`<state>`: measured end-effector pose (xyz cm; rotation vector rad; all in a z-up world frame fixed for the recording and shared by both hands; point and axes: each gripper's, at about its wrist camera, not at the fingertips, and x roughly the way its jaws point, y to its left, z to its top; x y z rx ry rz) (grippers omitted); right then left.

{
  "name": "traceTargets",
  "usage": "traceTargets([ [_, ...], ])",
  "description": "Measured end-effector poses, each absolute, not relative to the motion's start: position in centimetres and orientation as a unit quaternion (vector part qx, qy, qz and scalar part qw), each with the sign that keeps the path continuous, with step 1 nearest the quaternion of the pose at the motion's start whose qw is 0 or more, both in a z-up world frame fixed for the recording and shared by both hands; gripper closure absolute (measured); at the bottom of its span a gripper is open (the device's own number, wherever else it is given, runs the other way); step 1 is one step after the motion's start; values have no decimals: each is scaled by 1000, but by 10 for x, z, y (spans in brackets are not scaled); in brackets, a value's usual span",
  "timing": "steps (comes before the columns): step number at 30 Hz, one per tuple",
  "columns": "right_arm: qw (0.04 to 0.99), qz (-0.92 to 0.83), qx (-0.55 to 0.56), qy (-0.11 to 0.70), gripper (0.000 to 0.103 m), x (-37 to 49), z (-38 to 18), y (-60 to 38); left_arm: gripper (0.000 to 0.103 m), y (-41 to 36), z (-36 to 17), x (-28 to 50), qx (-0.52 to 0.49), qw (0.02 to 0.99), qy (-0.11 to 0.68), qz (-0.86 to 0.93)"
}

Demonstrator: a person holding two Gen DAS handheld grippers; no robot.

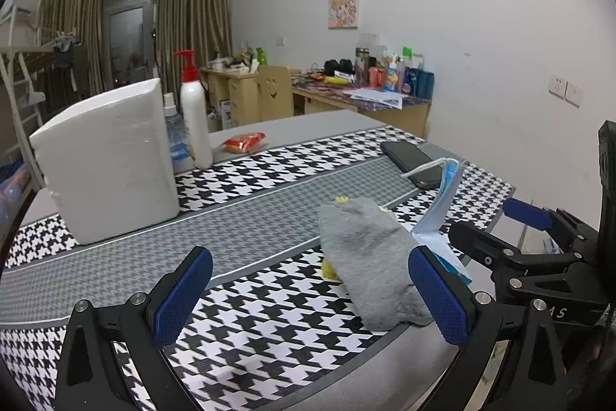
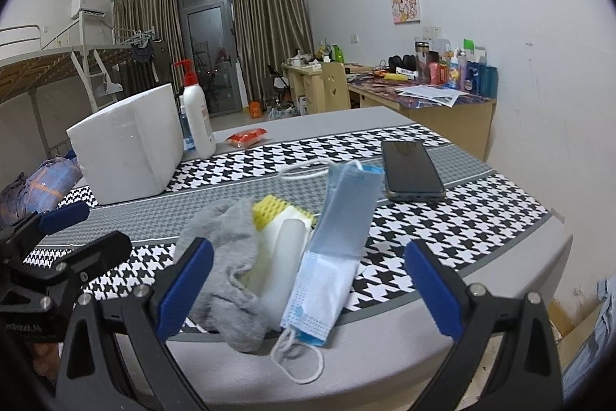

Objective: Organize soft objects
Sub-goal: 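Lower the left tool onto the grey sock while the right tool approaches the blue mask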

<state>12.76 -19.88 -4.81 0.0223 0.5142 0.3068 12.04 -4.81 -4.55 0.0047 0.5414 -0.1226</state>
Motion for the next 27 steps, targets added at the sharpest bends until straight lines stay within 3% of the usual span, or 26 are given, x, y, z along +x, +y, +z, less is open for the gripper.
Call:
traceTargets([
  [21,948,144,20,285,2,158,-62,-217,2,-64,-65,168,-22,938,331,-100],
  [27,946,144,17,288,2,164,-65,-218,16,-61,-76,184,-49,923,366,-113],
])
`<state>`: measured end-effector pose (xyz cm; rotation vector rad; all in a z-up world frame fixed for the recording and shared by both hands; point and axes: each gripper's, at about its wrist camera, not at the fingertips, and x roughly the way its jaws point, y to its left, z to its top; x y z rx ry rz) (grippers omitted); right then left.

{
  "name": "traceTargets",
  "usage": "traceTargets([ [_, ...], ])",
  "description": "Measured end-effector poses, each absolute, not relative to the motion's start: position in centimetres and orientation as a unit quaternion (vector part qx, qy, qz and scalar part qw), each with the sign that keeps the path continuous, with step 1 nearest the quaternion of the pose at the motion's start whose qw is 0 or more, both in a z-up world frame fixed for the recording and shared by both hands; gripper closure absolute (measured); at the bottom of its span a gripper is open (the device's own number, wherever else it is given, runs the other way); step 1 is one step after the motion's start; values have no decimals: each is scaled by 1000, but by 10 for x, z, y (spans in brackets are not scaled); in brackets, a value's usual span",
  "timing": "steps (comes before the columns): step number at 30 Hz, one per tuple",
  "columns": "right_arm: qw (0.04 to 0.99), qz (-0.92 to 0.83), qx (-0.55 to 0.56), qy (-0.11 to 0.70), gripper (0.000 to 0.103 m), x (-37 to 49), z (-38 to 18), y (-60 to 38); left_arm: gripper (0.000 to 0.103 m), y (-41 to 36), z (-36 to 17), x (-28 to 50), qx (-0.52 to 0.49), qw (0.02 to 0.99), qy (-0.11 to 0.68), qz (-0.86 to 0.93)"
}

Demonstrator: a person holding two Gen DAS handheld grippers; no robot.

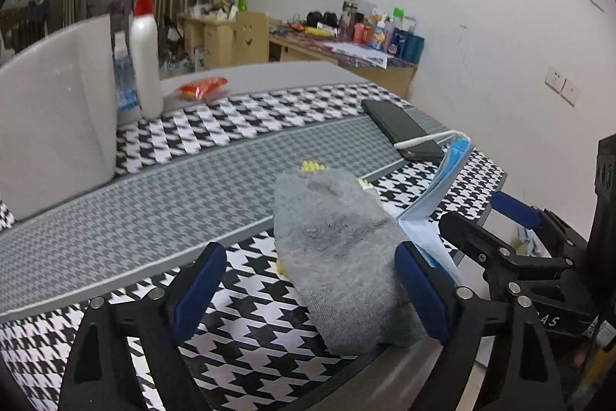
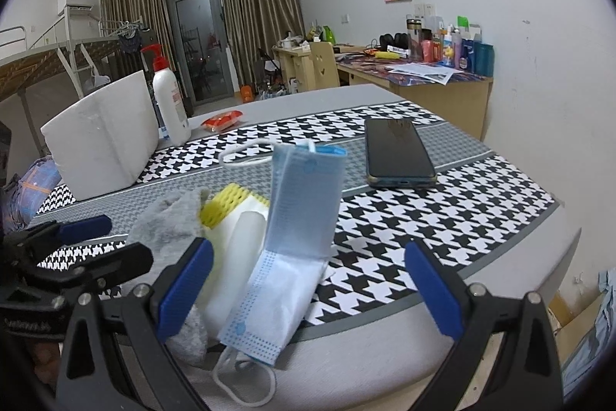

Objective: Organize soft objects
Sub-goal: 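Lower the left tool onto the grey sock while the right tool approaches the blue mask, then close the left tool on the grey sock while the right tool grasps the blue mask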

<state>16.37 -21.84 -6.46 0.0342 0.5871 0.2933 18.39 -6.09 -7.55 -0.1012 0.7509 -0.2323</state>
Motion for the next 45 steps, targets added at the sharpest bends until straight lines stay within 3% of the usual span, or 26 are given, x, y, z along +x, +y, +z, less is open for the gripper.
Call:
traceTargets([
  [2,946,145,18,290,2,166,-66,-218,29,-61,-78,186,-55,919,372,-115],
  [4,945,147,18,291,2,168,-67,-219,32,-61,-79,188,-57,916,378,-119],
  [11,942,149,19,300,2,174,-74,-218,65,-69,-82,189,-57,912,381,-142],
  [16,940,149,23,307,2,179,-76,-217,83,-73,-80,188,-56,911,377,-155],
  [21,935,157,34,315,2,184,-77,-217,88,-72,-79,187,-55,912,373,-162],
  [24,931,165,41,325,8,189,-80,-217,88,-71,-79,185,-54,912,372,-165],
  [30,921,168,56,348,23,200,-86,-216,89,-75,-78,182,-39,914,366,-171],
  [35,910,182,58,368,51,203,-90,-214,90,-77,-78,182,-30,916,359,-179],
  [39,908,182,63,373,56,203,-92,-216,90,-78,-78,184,-27,915,360,-184],
  [45,910,185,59,365,74,197,-86,-216,91,-76,-76,183,-31,915,354,-189],
])
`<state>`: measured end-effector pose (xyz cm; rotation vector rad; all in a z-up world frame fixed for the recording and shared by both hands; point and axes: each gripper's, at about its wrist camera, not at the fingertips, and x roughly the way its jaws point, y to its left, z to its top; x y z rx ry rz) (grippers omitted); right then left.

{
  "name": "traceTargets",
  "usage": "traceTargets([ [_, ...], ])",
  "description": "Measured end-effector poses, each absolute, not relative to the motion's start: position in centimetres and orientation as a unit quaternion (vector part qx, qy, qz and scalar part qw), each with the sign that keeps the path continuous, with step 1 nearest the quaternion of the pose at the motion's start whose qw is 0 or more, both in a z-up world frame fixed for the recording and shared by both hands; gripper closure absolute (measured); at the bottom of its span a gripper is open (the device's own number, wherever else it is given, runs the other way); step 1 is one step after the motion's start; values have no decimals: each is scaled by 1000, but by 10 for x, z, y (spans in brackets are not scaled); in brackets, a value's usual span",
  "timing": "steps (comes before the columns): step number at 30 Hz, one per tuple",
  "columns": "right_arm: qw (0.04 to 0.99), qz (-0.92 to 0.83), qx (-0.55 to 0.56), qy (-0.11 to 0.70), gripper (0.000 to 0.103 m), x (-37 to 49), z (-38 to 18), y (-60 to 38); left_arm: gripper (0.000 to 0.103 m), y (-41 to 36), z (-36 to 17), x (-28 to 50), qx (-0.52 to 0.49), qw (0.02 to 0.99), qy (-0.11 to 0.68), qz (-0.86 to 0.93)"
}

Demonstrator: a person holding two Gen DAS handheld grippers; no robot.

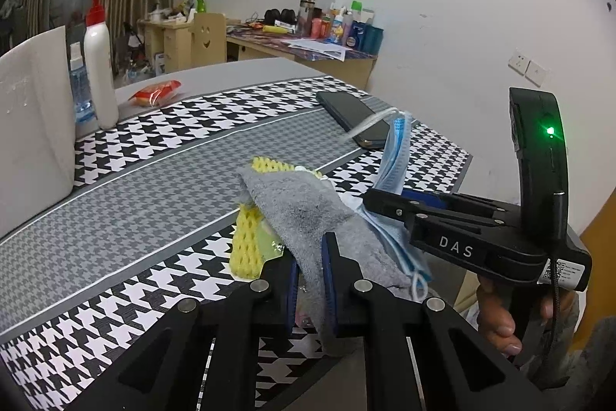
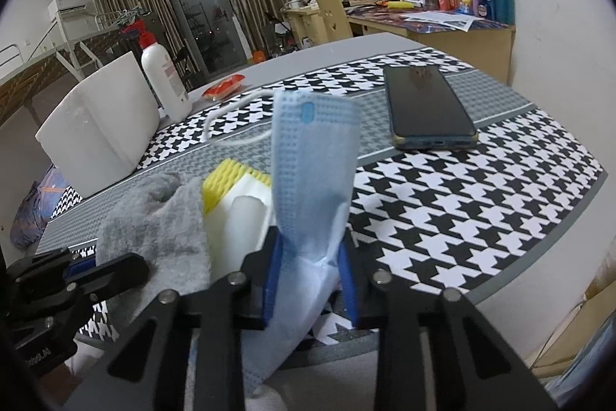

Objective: Organize soft objects
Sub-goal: 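Close the left tool on the grey sock while the right tool grasps the blue mask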

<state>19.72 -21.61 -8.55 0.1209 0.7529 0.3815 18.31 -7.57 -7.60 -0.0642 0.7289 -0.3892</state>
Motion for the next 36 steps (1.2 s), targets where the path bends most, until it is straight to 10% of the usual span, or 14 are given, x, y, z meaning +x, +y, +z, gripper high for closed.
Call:
traceTargets([
  [36,936,185,25,300,79,163,-36,-207,100,-44,-20,148,-41,943,291,-158],
])
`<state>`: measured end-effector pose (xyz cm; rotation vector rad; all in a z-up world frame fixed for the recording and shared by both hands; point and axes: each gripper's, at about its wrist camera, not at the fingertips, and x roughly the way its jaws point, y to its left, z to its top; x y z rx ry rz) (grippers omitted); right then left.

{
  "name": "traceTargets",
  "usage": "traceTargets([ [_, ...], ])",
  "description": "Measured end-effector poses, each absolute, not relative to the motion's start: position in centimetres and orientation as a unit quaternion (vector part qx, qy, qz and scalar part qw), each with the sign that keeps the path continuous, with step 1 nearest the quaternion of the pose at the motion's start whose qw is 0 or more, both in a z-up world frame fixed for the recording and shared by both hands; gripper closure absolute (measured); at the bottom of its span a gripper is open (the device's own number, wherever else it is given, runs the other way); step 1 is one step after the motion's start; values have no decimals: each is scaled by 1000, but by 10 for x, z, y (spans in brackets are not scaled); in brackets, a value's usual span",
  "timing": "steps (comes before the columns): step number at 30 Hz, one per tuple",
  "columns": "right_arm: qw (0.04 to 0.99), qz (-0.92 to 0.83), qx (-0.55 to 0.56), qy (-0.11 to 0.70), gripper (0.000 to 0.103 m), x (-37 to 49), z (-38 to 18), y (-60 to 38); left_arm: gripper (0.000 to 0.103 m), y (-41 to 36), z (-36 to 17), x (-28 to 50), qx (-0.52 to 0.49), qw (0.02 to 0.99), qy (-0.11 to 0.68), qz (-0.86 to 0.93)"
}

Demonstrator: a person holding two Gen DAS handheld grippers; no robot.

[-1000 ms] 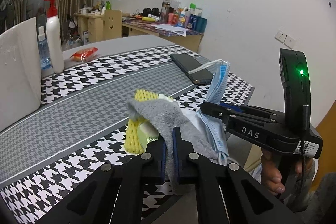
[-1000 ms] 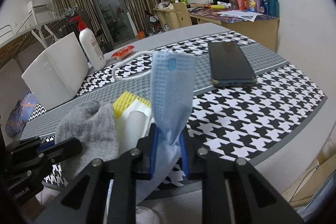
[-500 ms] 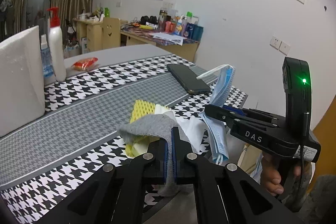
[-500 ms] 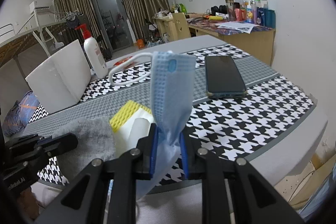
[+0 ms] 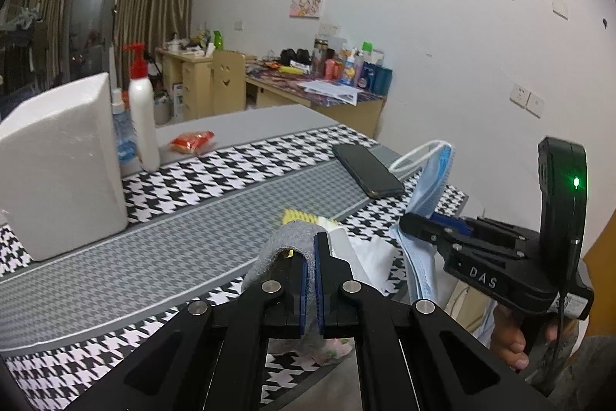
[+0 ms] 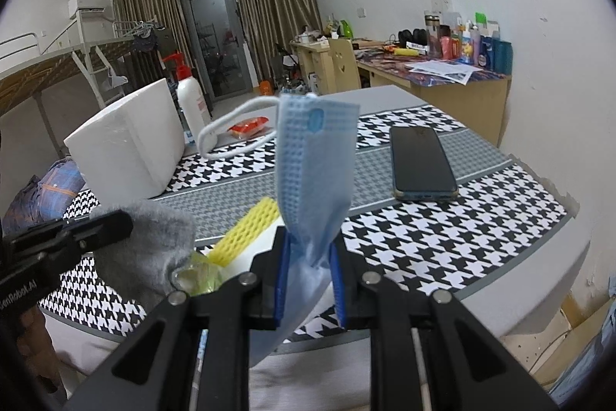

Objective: Organize soft objects
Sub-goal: 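Close the left tool on the grey sock while the right tool grasps the blue mask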

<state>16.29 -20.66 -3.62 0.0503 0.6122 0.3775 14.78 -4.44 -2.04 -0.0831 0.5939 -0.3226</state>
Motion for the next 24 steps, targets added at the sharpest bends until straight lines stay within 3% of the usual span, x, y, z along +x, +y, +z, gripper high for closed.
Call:
traceTargets([
  [24,933,234,-5,275,79,154,-13,-162,100,0,2,136,-33,962,265,-65],
])
